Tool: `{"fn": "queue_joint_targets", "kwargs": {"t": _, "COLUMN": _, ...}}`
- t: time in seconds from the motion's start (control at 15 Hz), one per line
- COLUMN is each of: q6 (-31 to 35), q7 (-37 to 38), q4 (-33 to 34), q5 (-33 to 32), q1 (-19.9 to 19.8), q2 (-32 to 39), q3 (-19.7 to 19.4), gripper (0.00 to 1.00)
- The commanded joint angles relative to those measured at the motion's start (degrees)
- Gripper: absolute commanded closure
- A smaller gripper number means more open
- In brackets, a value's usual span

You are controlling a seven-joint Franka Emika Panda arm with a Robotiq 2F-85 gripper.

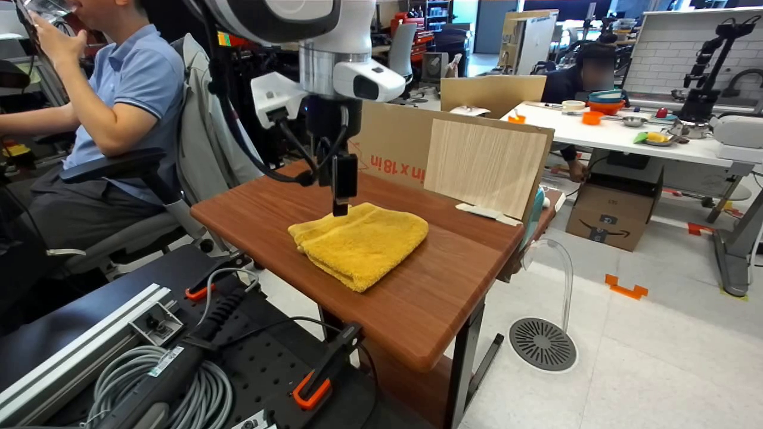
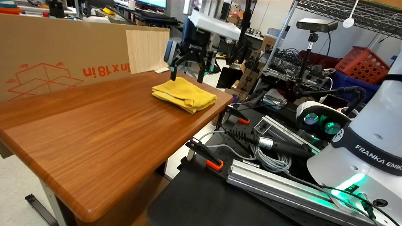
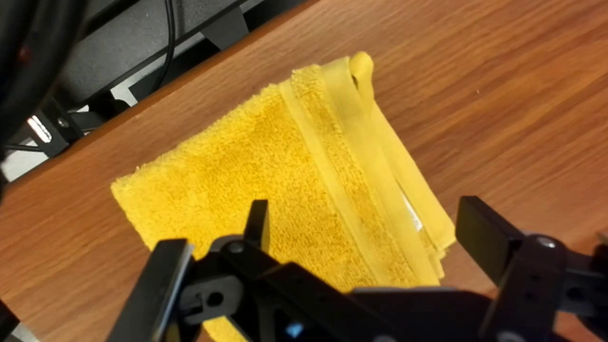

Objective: Use the towel to wipe the table

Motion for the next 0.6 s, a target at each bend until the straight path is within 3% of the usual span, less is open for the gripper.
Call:
{"fn": "queue_joint_targets", "kwargs": {"t": 0.0, "q6": 6.88, "q7": 11.95, "q4": -0.67, "q5": -7.76, "q1": 2.93, "q2": 6.11, "q3": -1.44, "gripper": 0.0}}
{"fn": "queue_joint_targets", "kwargs": {"t": 0.27, "q6": 5.83, "q7": 22.67, "q4": 0.43, "q5": -13.66, "q1": 4.76, "q2": 10.51, "q3": -6.18, "gripper": 0.0}}
{"fn": "queue_joint_targets", "kwargs": {"t": 0.53, "q6": 5.64, "q7": 19.42, "q4": 2.14, "q5": -9.09, "q1": 1.03, "q2": 12.27, "q3": -5.91, "gripper": 0.0}}
